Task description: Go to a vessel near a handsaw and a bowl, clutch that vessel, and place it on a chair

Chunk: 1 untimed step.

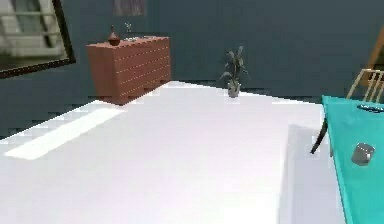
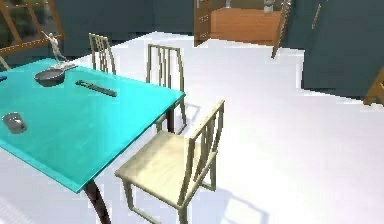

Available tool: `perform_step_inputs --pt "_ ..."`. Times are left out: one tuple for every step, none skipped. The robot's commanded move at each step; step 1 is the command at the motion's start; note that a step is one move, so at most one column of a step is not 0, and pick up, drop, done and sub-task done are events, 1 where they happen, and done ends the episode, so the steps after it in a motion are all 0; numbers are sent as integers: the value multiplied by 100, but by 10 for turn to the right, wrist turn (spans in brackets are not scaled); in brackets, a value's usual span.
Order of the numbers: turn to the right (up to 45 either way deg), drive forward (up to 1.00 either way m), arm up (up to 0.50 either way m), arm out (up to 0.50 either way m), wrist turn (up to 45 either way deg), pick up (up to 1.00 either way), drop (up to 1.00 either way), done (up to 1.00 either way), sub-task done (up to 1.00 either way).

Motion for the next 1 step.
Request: perform_step_inputs --pt "240 0 0 0 0 0 0 0 0"
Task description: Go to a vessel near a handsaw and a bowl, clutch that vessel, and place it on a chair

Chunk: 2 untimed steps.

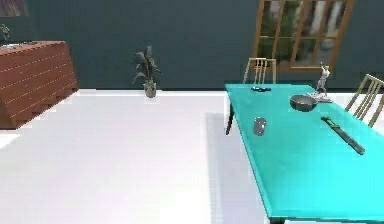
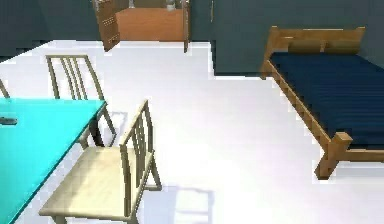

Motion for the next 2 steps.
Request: perform_step_inputs --pt "0 100 0 0 0 0 0 0 0" --pt "420 0 0 0 0 0 0 0 0"
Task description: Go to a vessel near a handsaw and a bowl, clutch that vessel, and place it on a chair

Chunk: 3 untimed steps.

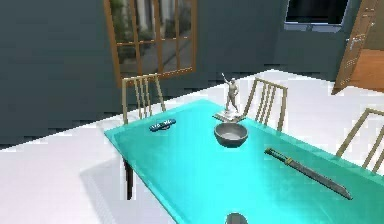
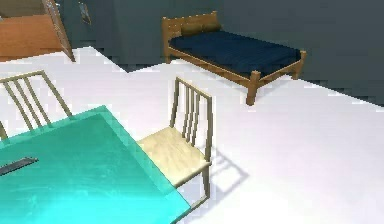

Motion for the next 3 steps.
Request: perform_step_inputs --pt "0 5 0 0 0 0 0 0 0" --pt "-450 0 0 0 0 0 0 0 0" --pt "-240 0 0 0 0 0 0 0 0"
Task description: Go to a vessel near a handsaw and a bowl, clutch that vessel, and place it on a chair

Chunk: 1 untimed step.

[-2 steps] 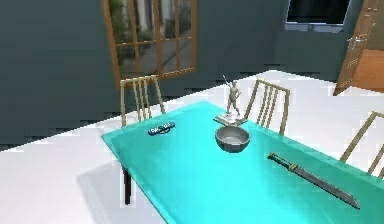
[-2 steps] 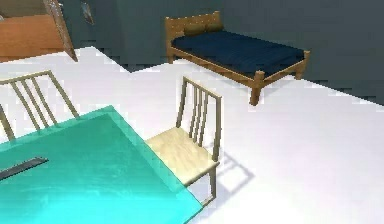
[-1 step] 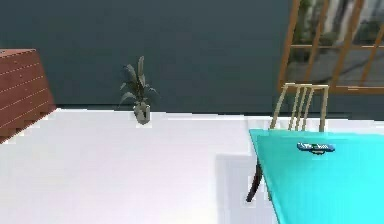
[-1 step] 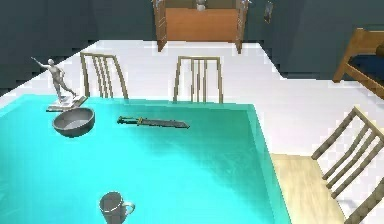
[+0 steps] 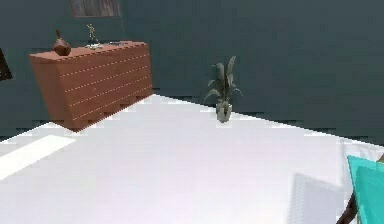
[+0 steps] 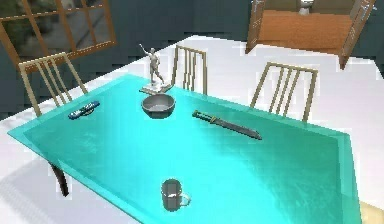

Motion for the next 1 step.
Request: perform_step_inputs --pt "0 0 50 0 0 0 0 0 0"
